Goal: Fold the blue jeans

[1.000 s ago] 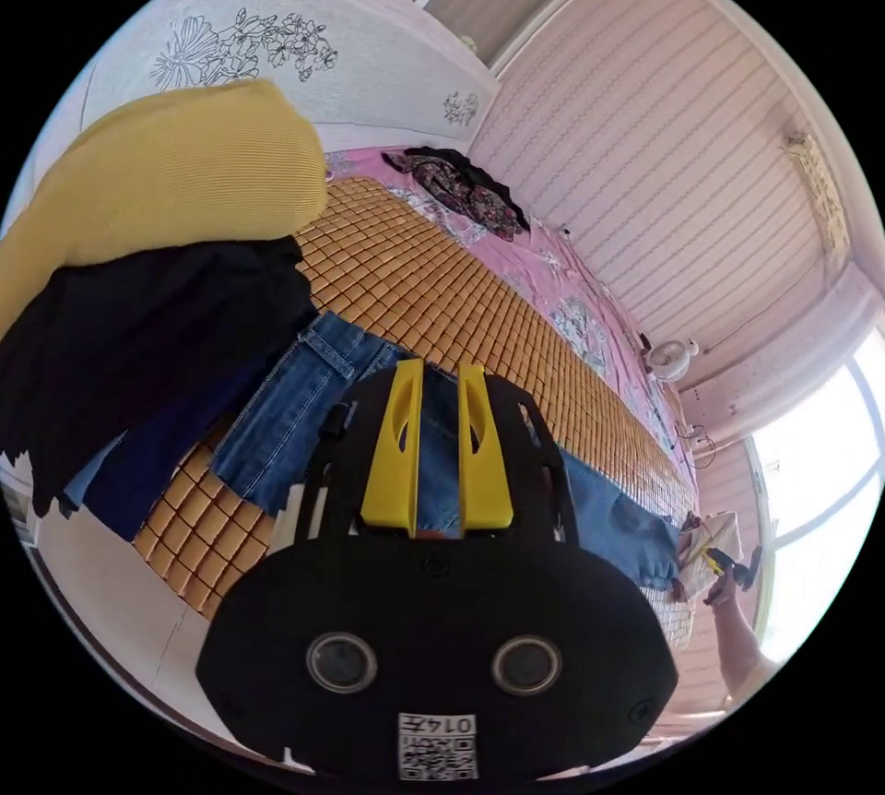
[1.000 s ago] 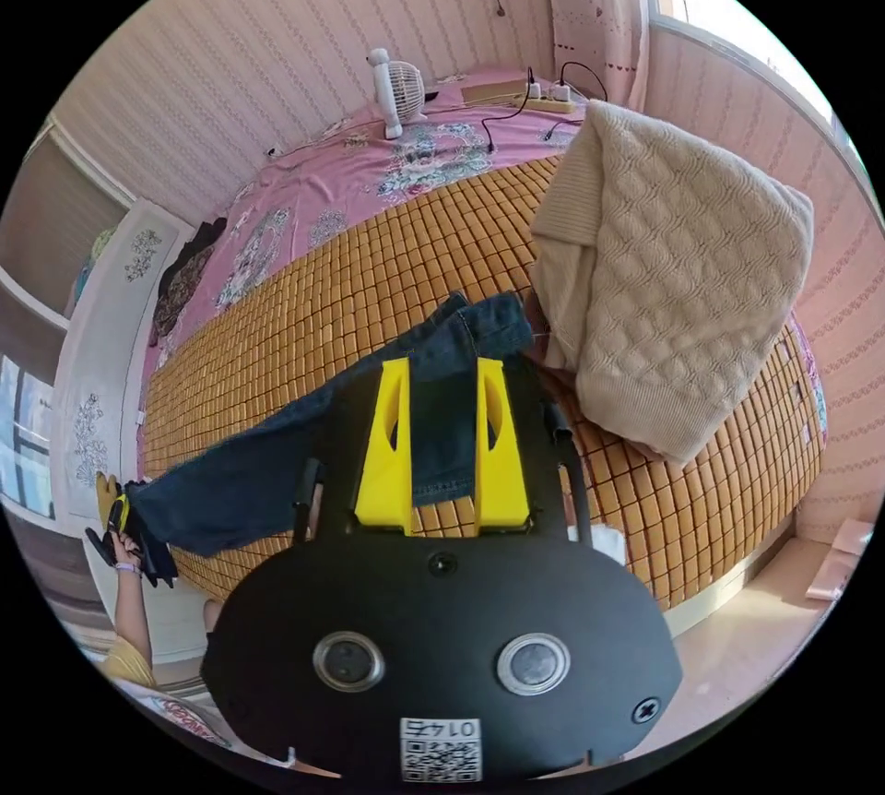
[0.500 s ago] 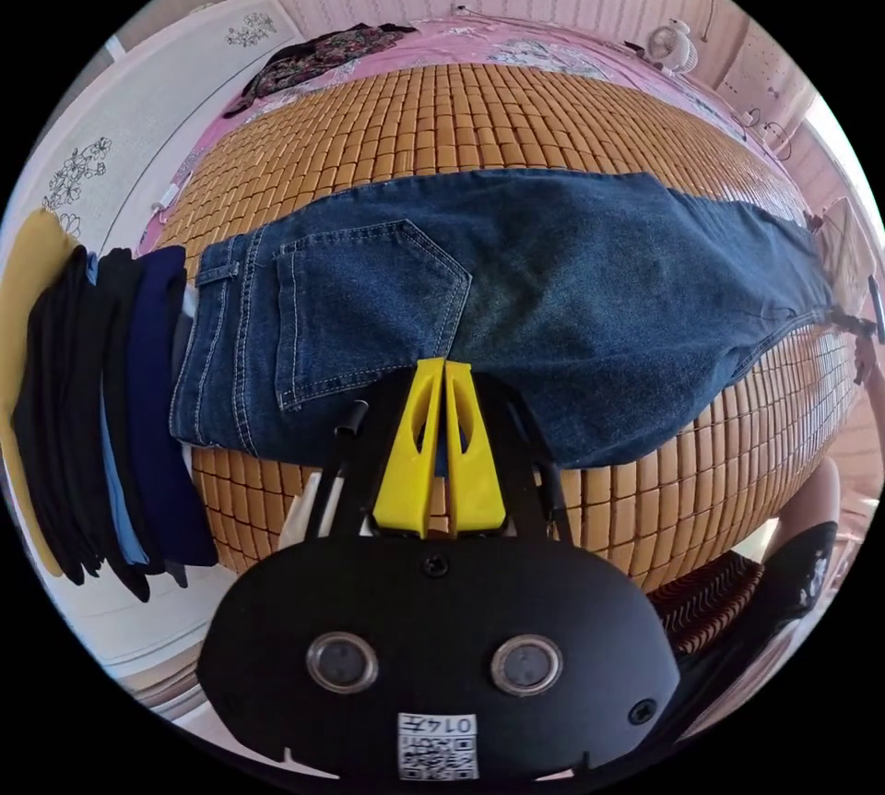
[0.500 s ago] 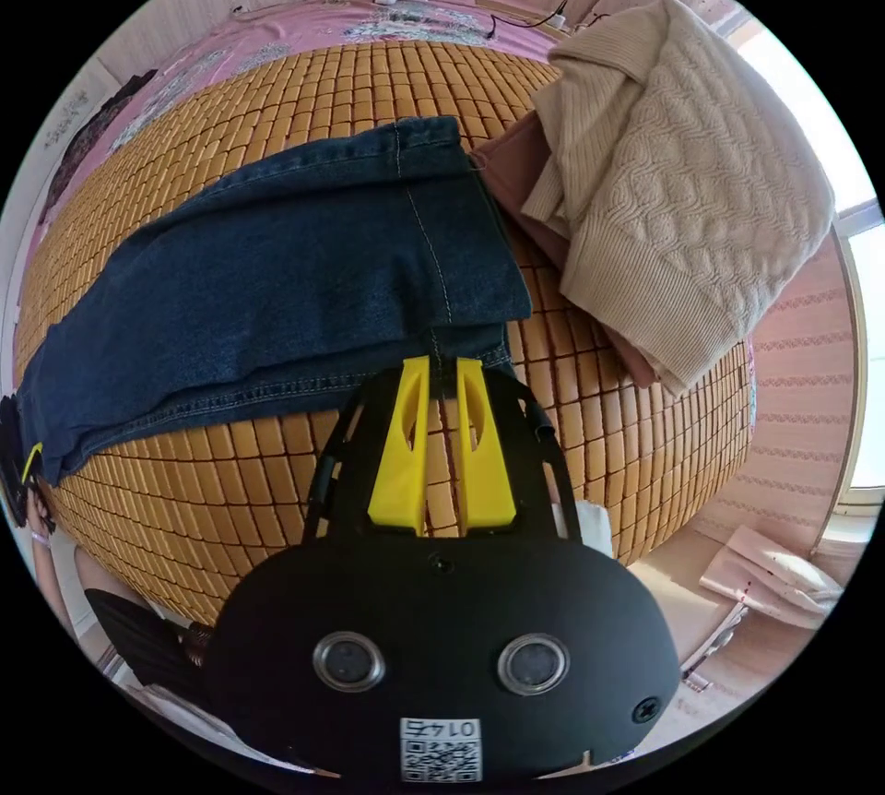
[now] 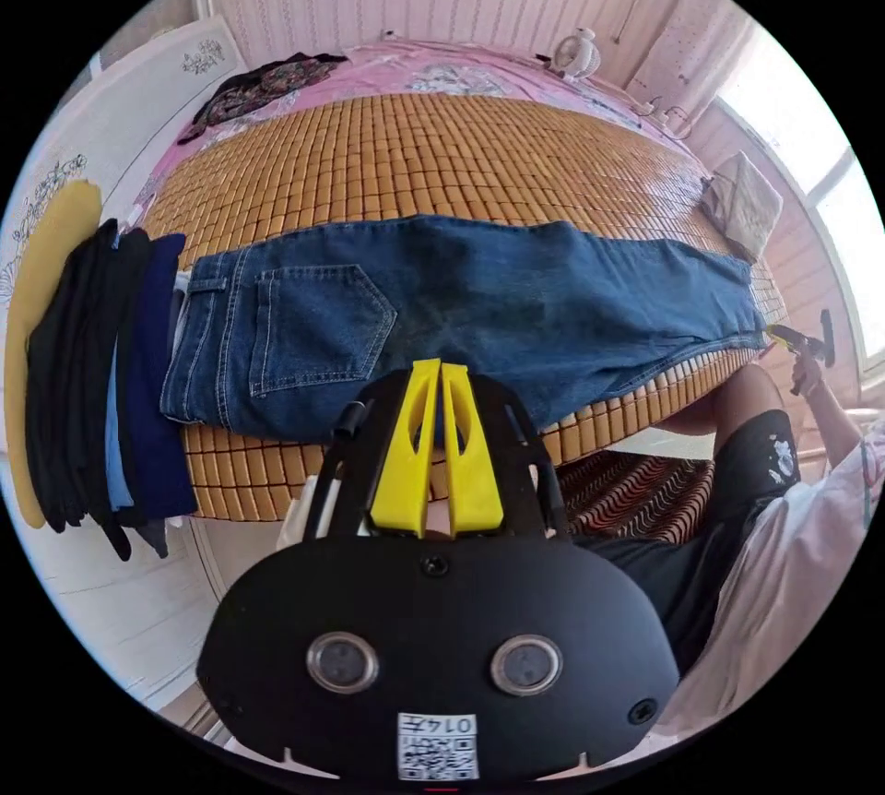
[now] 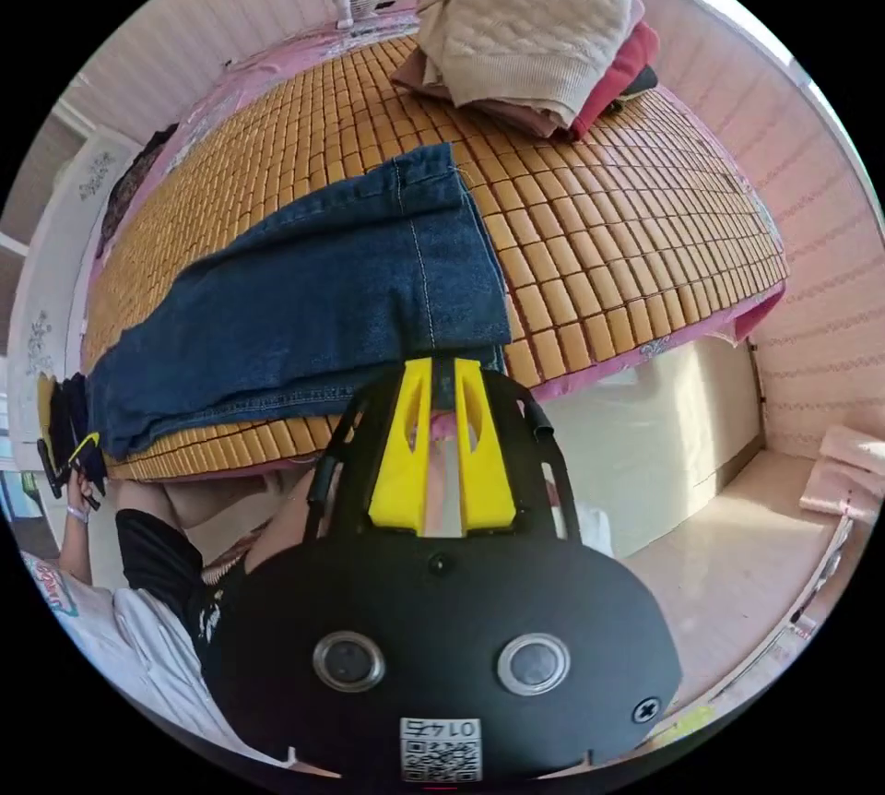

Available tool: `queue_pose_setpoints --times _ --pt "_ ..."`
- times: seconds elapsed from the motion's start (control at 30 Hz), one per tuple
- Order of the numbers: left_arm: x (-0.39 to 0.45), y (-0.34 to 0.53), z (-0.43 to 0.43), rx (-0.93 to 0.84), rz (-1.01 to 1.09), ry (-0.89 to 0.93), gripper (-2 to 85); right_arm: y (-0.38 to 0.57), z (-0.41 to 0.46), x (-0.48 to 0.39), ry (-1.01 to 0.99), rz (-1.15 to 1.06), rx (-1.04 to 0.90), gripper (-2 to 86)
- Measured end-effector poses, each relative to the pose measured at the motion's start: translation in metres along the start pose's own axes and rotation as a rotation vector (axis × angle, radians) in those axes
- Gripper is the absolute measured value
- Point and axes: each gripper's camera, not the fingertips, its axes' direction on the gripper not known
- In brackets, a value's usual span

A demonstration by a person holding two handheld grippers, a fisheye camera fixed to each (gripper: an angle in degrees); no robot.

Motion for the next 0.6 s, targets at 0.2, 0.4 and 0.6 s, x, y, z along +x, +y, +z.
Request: queue_pose_setpoints --times 0.2,0.4,0.6 --pt "0.085 -0.028 0.022 -0.006 0.21 0.186 5.8 -0.007 0.025 0.045 -0.18 0.288 0.063 7.2" --pt "0.166 -0.055 0.064 -0.091 0.475 0.181 8.5 -0.023 0.016 0.029 -0.109 0.123 0.07 1.0" --pt "0.215 -0.074 0.098 -0.26 0.695 -0.013 4.4 -0.061 -0.046 -0.013 -0.237 -0.071 0.228 0.4"
